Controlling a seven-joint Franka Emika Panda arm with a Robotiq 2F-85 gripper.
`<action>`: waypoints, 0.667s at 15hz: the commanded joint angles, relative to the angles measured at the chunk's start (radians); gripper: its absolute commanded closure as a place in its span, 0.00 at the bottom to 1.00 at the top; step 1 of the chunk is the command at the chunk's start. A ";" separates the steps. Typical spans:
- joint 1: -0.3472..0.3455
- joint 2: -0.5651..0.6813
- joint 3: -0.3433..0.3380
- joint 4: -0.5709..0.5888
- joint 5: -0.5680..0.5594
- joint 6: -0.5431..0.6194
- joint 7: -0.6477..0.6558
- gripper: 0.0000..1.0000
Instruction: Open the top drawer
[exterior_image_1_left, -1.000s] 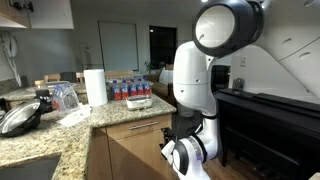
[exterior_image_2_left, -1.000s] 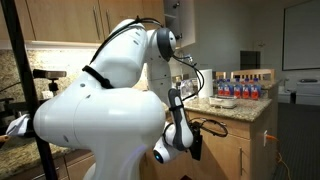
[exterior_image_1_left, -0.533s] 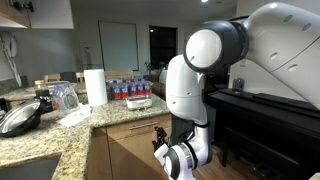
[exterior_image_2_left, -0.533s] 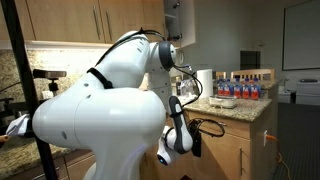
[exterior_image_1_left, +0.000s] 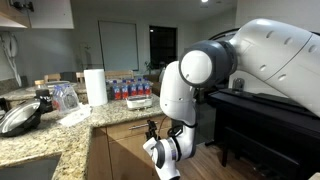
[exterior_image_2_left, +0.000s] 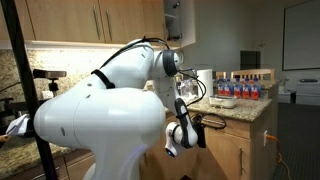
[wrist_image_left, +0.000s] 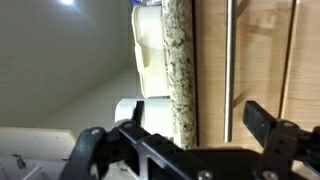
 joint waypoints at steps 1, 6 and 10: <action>-0.017 0.028 -0.018 0.121 0.017 0.130 -0.127 0.00; -0.155 0.070 0.096 0.226 -0.003 0.256 -0.347 0.00; -0.188 0.111 0.133 0.302 -0.003 0.327 -0.419 0.00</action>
